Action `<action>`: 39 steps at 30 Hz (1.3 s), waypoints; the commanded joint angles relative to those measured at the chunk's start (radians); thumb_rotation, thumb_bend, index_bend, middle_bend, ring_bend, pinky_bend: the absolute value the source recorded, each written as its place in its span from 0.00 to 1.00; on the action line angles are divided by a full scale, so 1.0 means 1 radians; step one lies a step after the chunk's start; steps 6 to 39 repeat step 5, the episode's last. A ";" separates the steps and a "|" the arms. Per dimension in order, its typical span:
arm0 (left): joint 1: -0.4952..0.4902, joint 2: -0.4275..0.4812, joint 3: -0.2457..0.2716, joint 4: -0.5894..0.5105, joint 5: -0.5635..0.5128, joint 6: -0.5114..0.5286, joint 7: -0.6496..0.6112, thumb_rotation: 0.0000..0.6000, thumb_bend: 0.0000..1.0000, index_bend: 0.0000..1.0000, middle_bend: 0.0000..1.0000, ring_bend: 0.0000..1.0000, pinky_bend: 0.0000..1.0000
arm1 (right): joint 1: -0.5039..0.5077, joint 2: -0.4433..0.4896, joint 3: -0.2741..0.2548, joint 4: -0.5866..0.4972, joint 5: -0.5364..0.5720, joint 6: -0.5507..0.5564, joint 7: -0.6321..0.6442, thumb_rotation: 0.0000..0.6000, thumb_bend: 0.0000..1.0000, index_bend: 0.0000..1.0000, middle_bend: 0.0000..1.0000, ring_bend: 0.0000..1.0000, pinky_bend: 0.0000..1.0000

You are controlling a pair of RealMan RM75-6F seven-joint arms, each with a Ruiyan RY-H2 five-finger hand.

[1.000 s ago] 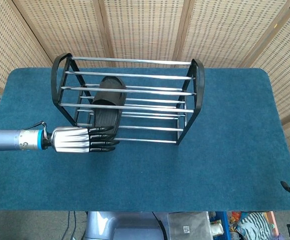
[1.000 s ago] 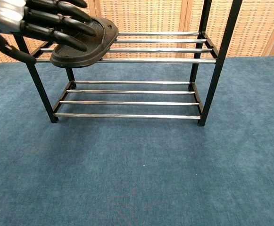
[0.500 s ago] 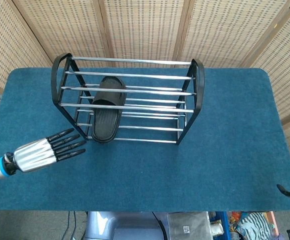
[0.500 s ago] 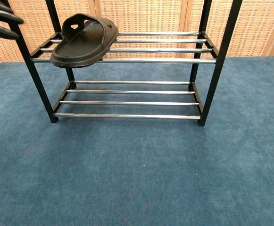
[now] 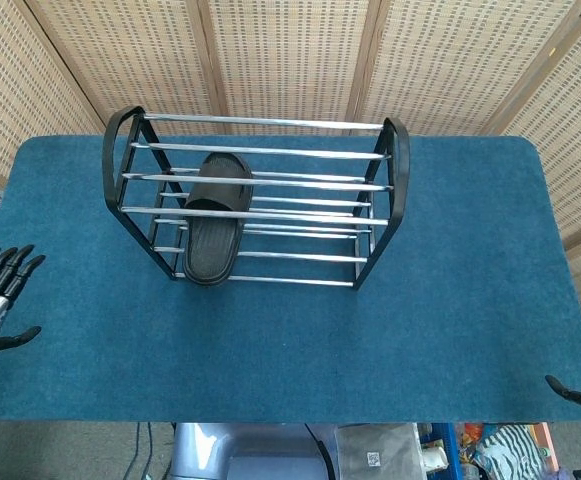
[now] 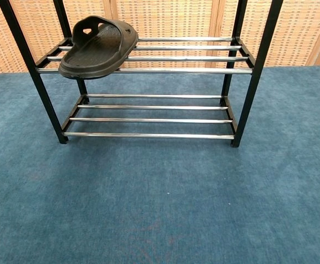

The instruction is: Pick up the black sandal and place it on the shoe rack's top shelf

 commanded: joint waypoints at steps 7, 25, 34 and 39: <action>0.106 -0.022 -0.083 -0.143 -0.075 0.071 0.031 1.00 0.16 0.00 0.00 0.00 0.00 | -0.006 -0.004 -0.011 0.005 -0.027 0.013 -0.004 1.00 0.00 0.00 0.00 0.00 0.00; 0.106 -0.022 -0.083 -0.143 -0.075 0.071 0.031 1.00 0.16 0.00 0.00 0.00 0.00 | -0.006 -0.004 -0.011 0.005 -0.027 0.013 -0.004 1.00 0.00 0.00 0.00 0.00 0.00; 0.106 -0.022 -0.083 -0.143 -0.075 0.071 0.031 1.00 0.16 0.00 0.00 0.00 0.00 | -0.006 -0.004 -0.011 0.005 -0.027 0.013 -0.004 1.00 0.00 0.00 0.00 0.00 0.00; 0.106 -0.022 -0.083 -0.143 -0.075 0.071 0.031 1.00 0.16 0.00 0.00 0.00 0.00 | -0.006 -0.004 -0.011 0.005 -0.027 0.013 -0.004 1.00 0.00 0.00 0.00 0.00 0.00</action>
